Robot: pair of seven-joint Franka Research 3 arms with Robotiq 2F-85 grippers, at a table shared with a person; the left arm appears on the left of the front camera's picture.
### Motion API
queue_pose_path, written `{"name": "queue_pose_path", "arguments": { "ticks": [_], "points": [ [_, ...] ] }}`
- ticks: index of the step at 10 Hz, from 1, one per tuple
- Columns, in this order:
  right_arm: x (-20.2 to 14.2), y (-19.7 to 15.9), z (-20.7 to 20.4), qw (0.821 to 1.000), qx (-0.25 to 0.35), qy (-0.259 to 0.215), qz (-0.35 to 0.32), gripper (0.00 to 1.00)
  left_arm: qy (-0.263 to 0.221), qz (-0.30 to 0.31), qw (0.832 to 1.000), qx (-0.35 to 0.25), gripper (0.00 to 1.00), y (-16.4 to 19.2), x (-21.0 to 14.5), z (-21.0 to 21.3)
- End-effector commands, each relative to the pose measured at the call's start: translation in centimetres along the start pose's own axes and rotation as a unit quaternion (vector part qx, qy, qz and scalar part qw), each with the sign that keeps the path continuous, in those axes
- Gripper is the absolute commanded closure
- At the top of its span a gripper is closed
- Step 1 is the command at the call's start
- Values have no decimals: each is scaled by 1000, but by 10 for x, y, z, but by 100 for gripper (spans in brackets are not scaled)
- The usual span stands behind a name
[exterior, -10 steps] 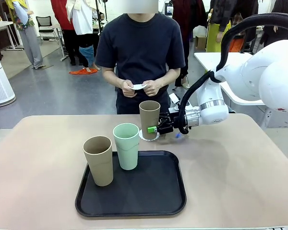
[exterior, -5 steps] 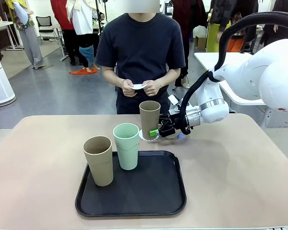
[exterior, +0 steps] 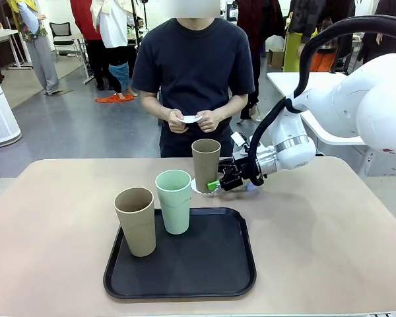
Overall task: Place coasters on the table and set cups on them.
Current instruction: Pick up one Reusable plastic cup and place it on a coaster set by the human.
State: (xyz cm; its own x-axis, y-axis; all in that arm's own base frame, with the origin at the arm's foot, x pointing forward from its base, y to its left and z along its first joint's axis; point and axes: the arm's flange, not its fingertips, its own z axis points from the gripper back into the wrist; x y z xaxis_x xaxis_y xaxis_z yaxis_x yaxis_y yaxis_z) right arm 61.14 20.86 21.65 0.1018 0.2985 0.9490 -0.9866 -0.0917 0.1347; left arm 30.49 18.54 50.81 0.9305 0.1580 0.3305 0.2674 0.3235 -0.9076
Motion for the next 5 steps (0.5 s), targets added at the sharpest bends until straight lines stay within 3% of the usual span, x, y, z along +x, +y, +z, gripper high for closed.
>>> {"name": "queue_pose_path", "arguments": {
  "ticks": [1, 5],
  "points": [
    [0, 1, 8, 1000, -4, 22, -13, 0, -4, -1, 1000, -7, 0, -2, 0, 2],
    [-3, 9, 27, 999, -20, 46, -21, 0, -4, -1, 1000, -7, 0, -2, 0, 2]
  ]
}}
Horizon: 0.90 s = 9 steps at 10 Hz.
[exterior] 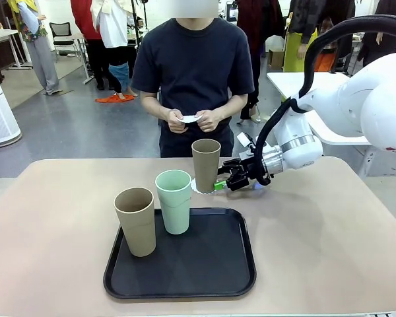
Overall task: Place coasters on the table and set cups on them.
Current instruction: Pick up one Reusable plastic cup and place it on a coaster set by the human.
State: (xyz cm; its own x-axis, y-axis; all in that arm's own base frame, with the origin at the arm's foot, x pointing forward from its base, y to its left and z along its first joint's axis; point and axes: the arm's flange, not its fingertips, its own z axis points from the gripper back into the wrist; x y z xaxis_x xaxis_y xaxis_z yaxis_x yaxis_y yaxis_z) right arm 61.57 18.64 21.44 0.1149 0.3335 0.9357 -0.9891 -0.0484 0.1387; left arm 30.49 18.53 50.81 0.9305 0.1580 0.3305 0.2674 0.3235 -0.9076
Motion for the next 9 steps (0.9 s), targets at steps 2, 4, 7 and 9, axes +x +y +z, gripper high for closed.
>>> {"name": "queue_pose_path", "arguments": {
  "ticks": [2, 4, 7, 9],
  "points": [
    [9, 25, 30, 997, -21, 68, -21, 0, -4, -1, 1000, -7, 0, -2, 0, 2],
    [41, 60, 77, 983, -74, 160, -59, 0, -4, -1, 1000, -7, 0, -2, 0, 2],
    [92, 110, 137, 944, -168, 257, -119, 0, -4, -1, 1000, -7, 0, -2, 0, 2],
    [119, 146, 170, 873, -244, 368, -209, 0, -4, -1, 1000, -7, 0, -2, 0, 2]
  ]
}}
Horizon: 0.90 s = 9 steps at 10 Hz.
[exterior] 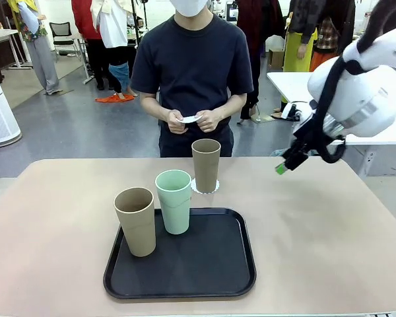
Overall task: Place coasters on the table and set cups on them.
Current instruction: Pick up one Reusable plastic cup and place it on a coaster set by the human.
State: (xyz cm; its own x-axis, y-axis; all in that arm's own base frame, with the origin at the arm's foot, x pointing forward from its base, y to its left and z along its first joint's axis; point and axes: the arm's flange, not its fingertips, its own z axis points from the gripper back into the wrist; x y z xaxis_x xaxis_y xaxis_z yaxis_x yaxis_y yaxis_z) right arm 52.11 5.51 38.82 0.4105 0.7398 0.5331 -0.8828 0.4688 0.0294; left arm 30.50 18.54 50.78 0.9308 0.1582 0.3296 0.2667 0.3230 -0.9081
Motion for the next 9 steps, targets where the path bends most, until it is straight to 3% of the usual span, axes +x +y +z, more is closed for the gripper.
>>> {"name": "queue_pose_path", "arguments": {
  "ticks": [1, 2, 4, 8, 9],
  "points": [
    [0, 37, 38, 988, -8, 135, -81, 0, -4, -2, 1000, -7, 0, -2, 0, 2],
    [4, 59, 63, 979, -28, 183, -84, 0, -4, -2, 1000, -7, 0, -2, 0, 2],
    [17, 88, 101, 964, -81, 225, -114, 0, -4, -2, 1000, -7, 0, -2, 0, 2],
    [40, 125, 133, 934, -110, 268, -211, 0, -4, -2, 1000, -7, 0, -2, 0, 2],
    [44, 129, 131, 938, -94, 259, -211, 0, -4, -2, 1000, -7, 0, -2, 0, 2]
  ]
}}
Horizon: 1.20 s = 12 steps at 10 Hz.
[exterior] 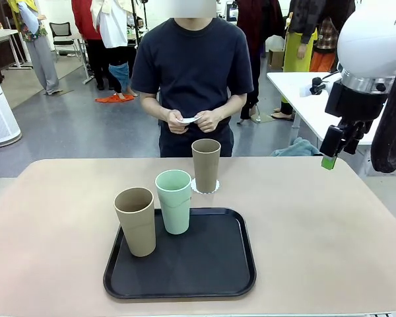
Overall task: Place coasters on the table and set cups on them.
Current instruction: Pick up one Reusable plastic cup and place it on a coaster set by the human, then take one Reusable plastic cup from the Flat Tray and place it on a coaster set by the human.
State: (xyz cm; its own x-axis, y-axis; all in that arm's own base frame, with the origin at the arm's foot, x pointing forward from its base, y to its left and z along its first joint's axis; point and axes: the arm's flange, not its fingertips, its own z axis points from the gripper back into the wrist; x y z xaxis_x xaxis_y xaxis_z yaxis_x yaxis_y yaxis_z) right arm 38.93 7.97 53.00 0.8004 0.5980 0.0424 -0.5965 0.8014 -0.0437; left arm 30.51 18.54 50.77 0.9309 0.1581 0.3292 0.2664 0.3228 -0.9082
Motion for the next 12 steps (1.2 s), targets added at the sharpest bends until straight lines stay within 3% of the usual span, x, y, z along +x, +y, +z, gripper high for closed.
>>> {"name": "queue_pose_path", "arguments": {
  "ticks": [1, 2, 12],
  "points": [
    [8, 4, -9, 998, 30, -22, 49, 0, -4, -2, 1000, -7, 0, -2, 0, 2],
    [0, 0, 0, 1000, 0, 0, 0, 0, -4, -2, 1000, -7, 0, -2, 0, 2],
    [0, 0, 0, 1000, 0, 0, 0, 0, -4, -2, 1000, -7, 0, -2, 0, 2]
  ]
}}
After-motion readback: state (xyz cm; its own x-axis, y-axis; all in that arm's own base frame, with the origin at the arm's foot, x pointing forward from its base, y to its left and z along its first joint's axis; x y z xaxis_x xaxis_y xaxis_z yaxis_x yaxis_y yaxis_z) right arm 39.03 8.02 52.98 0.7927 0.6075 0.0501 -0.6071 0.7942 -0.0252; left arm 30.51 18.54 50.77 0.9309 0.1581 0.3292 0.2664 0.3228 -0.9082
